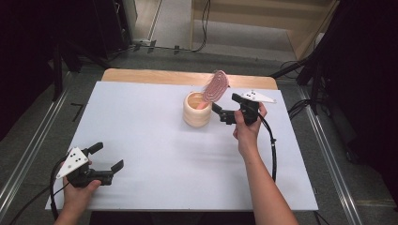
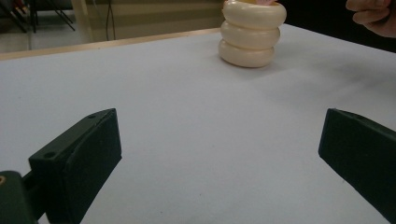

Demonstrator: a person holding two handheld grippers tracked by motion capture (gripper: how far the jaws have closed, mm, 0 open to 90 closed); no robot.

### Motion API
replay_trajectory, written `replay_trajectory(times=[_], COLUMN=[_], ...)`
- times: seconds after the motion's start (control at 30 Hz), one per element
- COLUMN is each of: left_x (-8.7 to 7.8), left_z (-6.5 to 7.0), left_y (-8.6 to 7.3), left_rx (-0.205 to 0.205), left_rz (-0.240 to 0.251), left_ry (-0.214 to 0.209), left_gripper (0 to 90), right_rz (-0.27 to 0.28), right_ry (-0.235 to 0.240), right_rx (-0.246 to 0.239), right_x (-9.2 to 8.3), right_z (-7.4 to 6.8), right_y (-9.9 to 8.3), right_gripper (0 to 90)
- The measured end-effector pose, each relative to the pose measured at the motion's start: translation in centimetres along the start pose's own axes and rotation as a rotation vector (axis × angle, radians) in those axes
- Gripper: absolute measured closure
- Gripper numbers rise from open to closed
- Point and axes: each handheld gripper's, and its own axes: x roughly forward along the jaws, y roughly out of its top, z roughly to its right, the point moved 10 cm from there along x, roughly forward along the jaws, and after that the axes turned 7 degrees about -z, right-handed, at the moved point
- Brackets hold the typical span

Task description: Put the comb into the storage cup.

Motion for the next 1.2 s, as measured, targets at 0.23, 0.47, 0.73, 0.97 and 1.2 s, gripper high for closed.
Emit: replay_trajectory(times=[0.23,0.47,0.73,0.97,1.2], left_x=[0.0,0.0,0.0,0.0,0.0], left_z=[0.0,0.0,0.1,0.1,0.1], left_y=[0.0,0.0,0.0,0.0,0.0], left_rx=[0.002,0.003,0.005,0.005,0.005], left_rz=[0.001,0.002,0.001,0.001,0.0], left_ry=[-0.001,-0.002,-0.002,-0.002,-0.003], left_gripper=[0.0,0.0,0.0,0.0,0.0], right_rz=[-0.001,-0.006,-0.004,-0.002,-0.003], right_ry=[0.002,-0.003,-0.009,-0.009,-0.018], right_rx=[-0.014,-0.029,-0.031,-0.032,-0.04], right_x=[-0.8,-1.5,-2.3,-3.2,-4.1], right_z=[-0.2,-0.2,0.0,0.2,0.5], right_y=[-0.4,-1.0,-1.7,-2.4,-3.1], right_gripper=[0.0,0.0,0.0,0.0,0.0])
